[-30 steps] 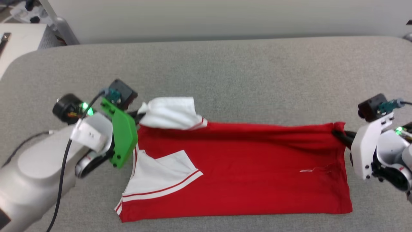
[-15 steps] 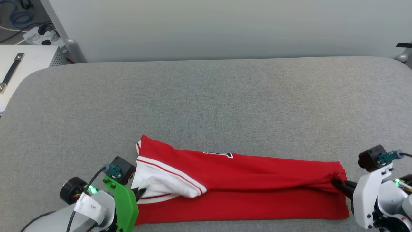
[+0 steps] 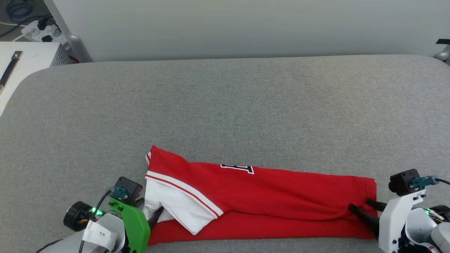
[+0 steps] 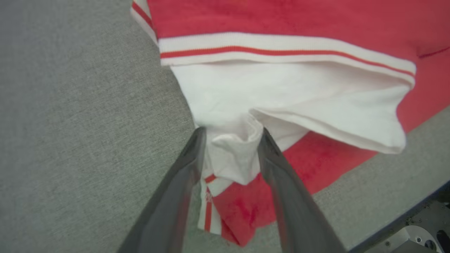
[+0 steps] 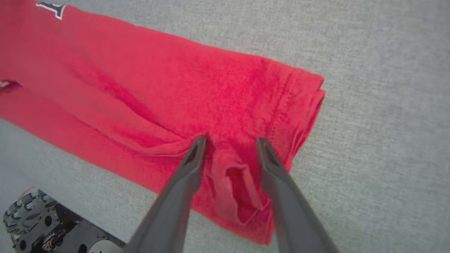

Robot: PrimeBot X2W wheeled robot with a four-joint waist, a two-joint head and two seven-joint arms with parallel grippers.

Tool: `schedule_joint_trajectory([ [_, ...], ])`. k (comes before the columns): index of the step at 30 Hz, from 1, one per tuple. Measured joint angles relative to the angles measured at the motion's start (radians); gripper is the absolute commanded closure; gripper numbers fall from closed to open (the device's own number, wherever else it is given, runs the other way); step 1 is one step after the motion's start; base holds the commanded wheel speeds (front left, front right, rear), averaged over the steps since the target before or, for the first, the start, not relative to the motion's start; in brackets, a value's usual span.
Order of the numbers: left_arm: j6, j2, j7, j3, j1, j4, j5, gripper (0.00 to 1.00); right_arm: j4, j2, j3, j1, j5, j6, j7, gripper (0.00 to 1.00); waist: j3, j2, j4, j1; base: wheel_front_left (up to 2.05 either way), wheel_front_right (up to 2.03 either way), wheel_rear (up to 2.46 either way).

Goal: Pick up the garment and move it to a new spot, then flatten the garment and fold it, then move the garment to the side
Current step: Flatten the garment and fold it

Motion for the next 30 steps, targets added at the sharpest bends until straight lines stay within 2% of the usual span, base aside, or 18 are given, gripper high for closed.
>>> schedule_joint_trajectory([
  [5,0.058,0.009,-0.096,0.029,0.028,-0.021,0.011,0.00,-0.073,-0.007,-0.062,0.044,-0.002,0.000,-0.039,0.00,-0.029,0.0000,0.004,0.0000,0.00,0.00,0.00],
  [9,0.130,0.017,-0.183,0.063,0.049,-0.056,0.024,0.00,-0.144,-0.037,-0.146,0.073,-0.017,0.000,-0.046,0.00,-0.052,0.0000,0.010,0.0000,0.00,0.00,0.00],
  [12,0.196,0.022,-0.235,0.097,0.053,-0.081,0.051,0.00,-0.185,-0.057,-0.215,0.088,-0.022,0.000,-0.016,0.00,-0.060,0.0000,0.016,0.0000,0.00,0.00,0.00],
  [17,0.298,0.019,-0.274,0.173,0.081,-0.125,0.097,0.00,-0.212,-0.087,-0.292,0.133,0.001,0.000,0.093,0.00,-0.057,0.0000,0.026,0.0000,0.00,0.00,0.00],
  [20,0.349,0.008,-0.278,0.245,0.109,-0.152,0.161,0.00,-0.211,-0.098,-0.315,0.155,0.025,0.000,0.156,0.00,-0.051,0.0000,0.032,0.0000,0.00,0.00,0.00],
  [24,0.411,-0.043,-0.278,0.423,0.187,-0.220,0.287,0.00,-0.200,-0.090,-0.332,0.176,0.064,0.000,0.208,0.00,-0.037,0.0000,0.043,0.0000,0.00,0.00,0.00],
  [30,0.423,-0.148,-0.278,0.653,0.355,-0.271,0.465,0.00,-0.148,-0.049,-0.335,0.179,0.078,0.000,0.225,0.00,-0.010,0.0000,0.063,0.0000,0.00,0.00,0.00],
])
